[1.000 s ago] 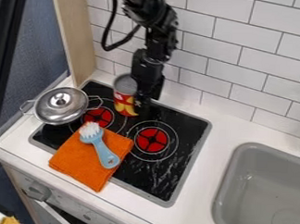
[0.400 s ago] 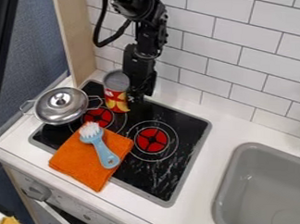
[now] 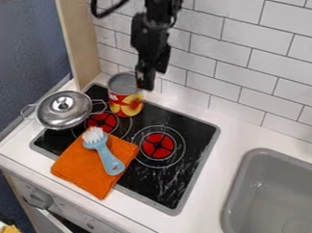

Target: Move the can to the top left side of the stove

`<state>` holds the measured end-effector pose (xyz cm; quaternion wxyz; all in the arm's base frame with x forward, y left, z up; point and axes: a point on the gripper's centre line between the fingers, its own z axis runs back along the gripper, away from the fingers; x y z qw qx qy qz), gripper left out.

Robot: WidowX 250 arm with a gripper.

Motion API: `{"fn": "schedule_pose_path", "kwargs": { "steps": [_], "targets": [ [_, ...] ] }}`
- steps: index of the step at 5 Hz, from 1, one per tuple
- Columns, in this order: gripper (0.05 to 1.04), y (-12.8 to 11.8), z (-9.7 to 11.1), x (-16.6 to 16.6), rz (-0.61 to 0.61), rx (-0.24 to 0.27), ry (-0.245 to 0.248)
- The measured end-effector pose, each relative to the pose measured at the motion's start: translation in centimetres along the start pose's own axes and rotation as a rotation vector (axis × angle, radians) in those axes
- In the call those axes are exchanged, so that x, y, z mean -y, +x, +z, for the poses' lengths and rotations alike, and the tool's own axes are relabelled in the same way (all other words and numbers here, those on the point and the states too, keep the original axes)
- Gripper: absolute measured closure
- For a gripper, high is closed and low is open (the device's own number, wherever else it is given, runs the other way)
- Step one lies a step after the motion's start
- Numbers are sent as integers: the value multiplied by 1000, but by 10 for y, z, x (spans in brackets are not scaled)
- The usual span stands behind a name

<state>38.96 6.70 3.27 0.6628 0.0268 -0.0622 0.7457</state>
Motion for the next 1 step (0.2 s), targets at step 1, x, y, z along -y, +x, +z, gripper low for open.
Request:
{"fn": "schedule_pose_path", "kwargs": {
  "steps": [1],
  "targets": [
    [84,7,20,-10,3,51,-28]
  ]
}}
